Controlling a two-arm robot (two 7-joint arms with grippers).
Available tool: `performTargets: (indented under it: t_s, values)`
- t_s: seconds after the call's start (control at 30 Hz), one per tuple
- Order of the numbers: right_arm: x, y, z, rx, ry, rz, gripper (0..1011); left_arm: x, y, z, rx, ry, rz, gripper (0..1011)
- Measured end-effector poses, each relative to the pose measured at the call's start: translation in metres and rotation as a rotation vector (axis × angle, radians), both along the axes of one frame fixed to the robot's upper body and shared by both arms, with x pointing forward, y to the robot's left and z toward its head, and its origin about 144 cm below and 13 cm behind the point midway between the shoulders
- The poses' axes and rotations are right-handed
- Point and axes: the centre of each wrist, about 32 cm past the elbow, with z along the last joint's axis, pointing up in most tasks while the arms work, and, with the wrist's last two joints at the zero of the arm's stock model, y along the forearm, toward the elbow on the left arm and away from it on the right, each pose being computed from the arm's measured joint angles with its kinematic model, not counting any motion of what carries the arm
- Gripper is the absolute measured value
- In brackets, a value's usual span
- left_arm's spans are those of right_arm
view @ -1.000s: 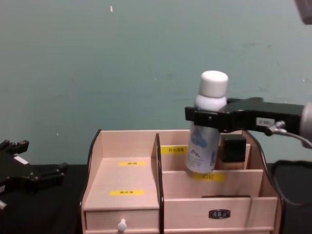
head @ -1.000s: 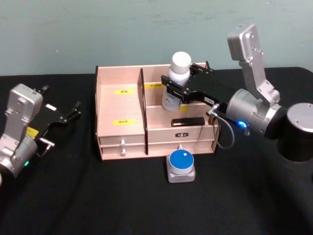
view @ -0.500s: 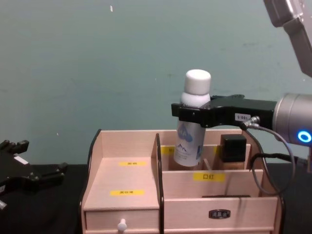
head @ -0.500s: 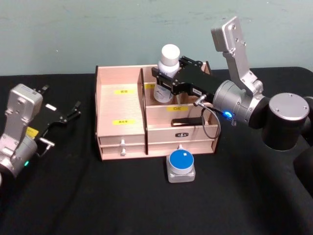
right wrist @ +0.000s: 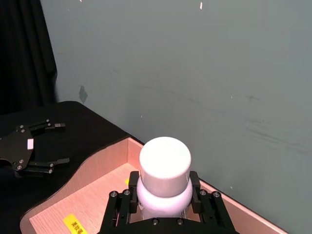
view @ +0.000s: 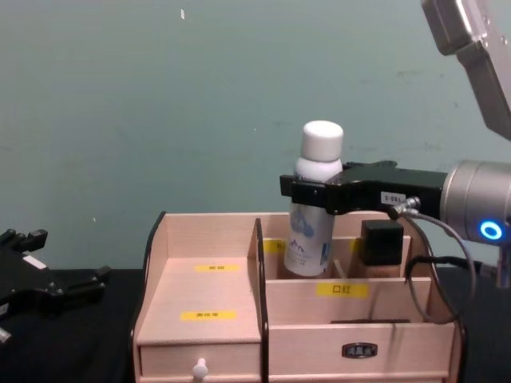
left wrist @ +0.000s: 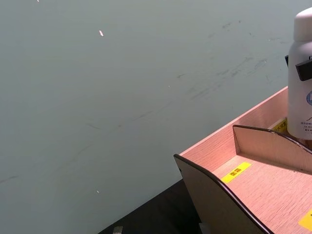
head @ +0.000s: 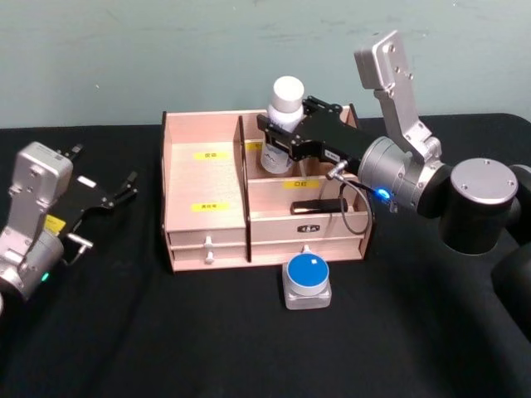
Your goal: Pick up the facial cleanser and watermelon frost from the table and place them into the tiered storage box.
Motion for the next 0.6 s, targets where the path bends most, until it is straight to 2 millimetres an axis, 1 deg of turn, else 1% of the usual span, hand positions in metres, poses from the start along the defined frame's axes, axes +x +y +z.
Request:
performTargets:
  t_s: [0.6]
  values:
    - [0.002, -0.001, -0.013, -0.006, 0.044, 0.000, 602, 0.000, 0.000, 0.000, 0.000, 0.000, 0.000, 1010]
